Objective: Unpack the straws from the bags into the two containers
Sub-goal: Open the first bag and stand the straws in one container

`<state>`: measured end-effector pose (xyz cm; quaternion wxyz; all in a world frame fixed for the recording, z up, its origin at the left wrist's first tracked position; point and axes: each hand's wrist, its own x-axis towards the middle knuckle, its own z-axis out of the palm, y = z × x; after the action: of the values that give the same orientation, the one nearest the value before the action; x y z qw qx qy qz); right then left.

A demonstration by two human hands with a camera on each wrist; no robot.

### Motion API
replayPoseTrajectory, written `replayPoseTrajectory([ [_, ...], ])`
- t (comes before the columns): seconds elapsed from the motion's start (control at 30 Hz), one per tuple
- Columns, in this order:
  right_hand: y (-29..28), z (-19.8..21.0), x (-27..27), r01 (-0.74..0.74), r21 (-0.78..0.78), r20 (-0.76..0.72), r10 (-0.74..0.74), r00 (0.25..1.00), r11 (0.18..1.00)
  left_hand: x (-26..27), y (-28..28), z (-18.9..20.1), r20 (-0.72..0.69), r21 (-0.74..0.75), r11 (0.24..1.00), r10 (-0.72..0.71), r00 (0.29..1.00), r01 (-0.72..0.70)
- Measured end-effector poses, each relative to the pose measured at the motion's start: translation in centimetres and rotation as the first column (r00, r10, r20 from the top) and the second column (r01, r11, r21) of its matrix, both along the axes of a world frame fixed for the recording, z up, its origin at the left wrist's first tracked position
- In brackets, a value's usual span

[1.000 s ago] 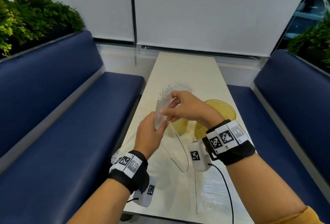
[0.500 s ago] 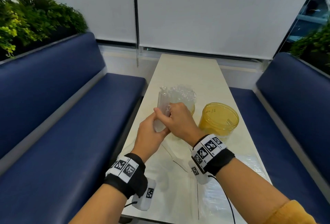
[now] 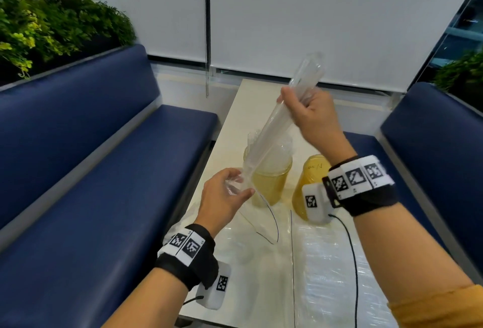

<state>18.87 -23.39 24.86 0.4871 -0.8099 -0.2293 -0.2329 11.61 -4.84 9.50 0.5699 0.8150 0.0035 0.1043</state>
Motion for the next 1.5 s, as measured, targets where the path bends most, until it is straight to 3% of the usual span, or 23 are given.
replayPoseTrajectory([
  [0.13,-1.1,-0.1,2.4,0.124,-0.051,0.041,-0.122,0.992,0.991,0.8,0.1,-0.4,0.039,0.081,0.997,0.003,0.999,-0.006],
  [0.2,-1.1,-1.3,3.1,0.222,-0.126,0.066,-0.215,0.974,0.967,1.1,-0.2,-0.1,0.043,0.229,0.972,-0.056,0.997,0.045],
  [0.3,-0.8,-2.5,3.4,0.323,-0.167,0.088,-0.312,0.946,0.932,1.7,-1.2,0.6,-0.018,0.462,0.87,-0.184,0.983,0.171],
  [0.43,0.0,-3.0,2.9,0.423,-0.234,0.153,-0.396,0.905,0.876,3.1,-2.8,1.5,-0.1,0.634,0.723,-0.275,0.956,0.274],
  [0.67,0.8,-3.8,3.1,0.496,-0.27,0.232,-0.444,0.866,0.825,5.8,-3.7,1.7,-0.228,0.713,0.603,-0.285,0.931,0.359],
  [0.8,0.9,-4.9,3.7,0.516,-0.283,0.25,-0.457,0.854,0.809,6.3,-3.5,1.0,-0.179,0.691,0.638,-0.306,0.935,0.341],
  [0.93,0.8,-7.1,4.7,0.454,-0.393,0.17,-0.422,0.891,0.8,6.4,-3.1,0.7,-0.128,0.51,0.801,-0.289,0.949,0.313],
  [1.0,0.8,-8.6,5.4,0.403,-0.466,0.106,-0.402,0.909,0.788,6.4,-3.1,0.9,-0.116,0.446,0.847,-0.264,0.957,0.288],
  [1.17,0.1,-11.5,6.3,0.389,-0.514,0.081,-0.409,0.909,0.765,6.8,-3.4,0.7,-0.054,0.525,0.822,-0.225,0.973,0.219],
  [1.33,-0.4,-11.5,6.7,0.328,-0.327,0.223,-0.265,0.938,0.886,7.0,-4.1,0.5,0.047,0.688,0.711,-0.245,0.968,0.147],
  [1.5,-0.7,-12.7,7.5,0.304,-0.45,0.325,-0.163,0.931,0.84,6.9,-3.9,0.6,0.037,0.594,0.792,-0.203,0.978,0.142],
])
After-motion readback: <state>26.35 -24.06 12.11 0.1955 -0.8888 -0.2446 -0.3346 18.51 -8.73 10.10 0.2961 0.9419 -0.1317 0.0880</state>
